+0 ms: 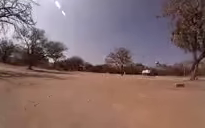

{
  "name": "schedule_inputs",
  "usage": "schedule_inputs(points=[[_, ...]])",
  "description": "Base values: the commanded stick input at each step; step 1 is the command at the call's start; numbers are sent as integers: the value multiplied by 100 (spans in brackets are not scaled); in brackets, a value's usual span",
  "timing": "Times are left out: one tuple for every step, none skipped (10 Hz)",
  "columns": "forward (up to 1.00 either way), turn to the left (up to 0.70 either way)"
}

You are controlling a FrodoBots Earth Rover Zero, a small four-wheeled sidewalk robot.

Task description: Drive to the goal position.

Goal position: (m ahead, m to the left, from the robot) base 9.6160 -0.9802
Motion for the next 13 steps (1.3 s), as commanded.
schedule_inputs(points=[[100,0],[100,0],[100,0],[100,0],[100,0],[100,0],[100,0],[100,0],[100,0],[100,0],[100,0],[100,0],[100,0]])
